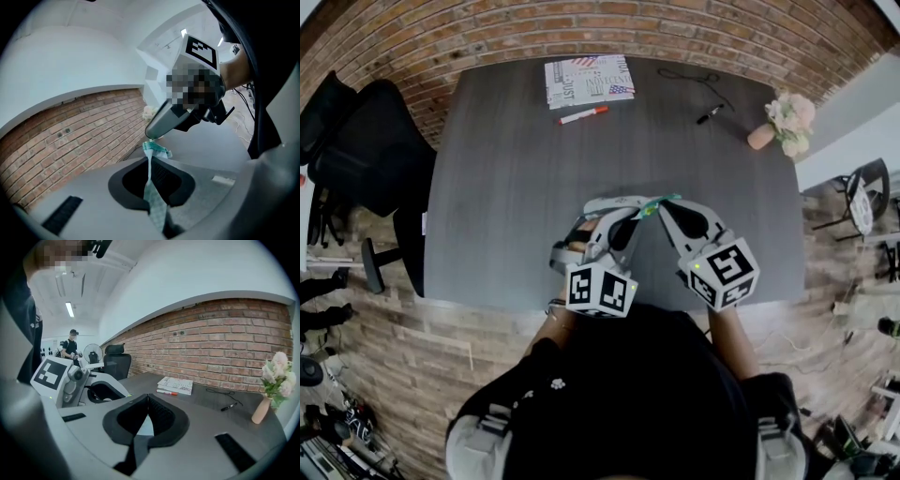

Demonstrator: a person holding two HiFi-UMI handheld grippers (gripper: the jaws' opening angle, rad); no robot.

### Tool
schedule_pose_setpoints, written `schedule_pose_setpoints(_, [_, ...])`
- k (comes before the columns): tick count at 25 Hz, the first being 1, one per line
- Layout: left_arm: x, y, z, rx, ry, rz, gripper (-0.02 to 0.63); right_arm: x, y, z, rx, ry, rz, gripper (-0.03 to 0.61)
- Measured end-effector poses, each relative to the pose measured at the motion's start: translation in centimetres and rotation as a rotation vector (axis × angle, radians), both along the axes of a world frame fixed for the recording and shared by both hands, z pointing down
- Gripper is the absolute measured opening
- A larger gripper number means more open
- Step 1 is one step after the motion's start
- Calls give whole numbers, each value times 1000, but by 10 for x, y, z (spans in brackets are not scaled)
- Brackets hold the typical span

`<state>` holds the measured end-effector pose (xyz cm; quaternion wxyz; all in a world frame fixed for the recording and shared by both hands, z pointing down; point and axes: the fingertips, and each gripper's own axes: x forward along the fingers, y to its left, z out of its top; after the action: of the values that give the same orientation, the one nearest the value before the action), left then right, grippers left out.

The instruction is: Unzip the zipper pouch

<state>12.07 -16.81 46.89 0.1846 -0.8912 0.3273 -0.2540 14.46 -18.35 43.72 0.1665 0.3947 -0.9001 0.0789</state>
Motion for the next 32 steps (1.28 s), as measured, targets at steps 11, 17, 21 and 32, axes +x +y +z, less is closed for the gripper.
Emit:
schedule_pose_setpoints(11, [6, 3, -1, -23, 18, 30, 6, 13, -2, 3, 6, 26, 50, 2])
schedule_pose_setpoints(17, [4, 5, -4, -36, 45, 25, 6, 17, -3, 2, 10, 27, 63, 2])
schedule_pose_setpoints(21, [5, 5, -4, -37, 45, 24, 6, 18, -4, 2, 15, 24, 68, 2])
schedule_pose_setpoints(32, [10, 8, -5, -45, 60, 39, 6, 30, -4, 3, 17, 33, 101, 2])
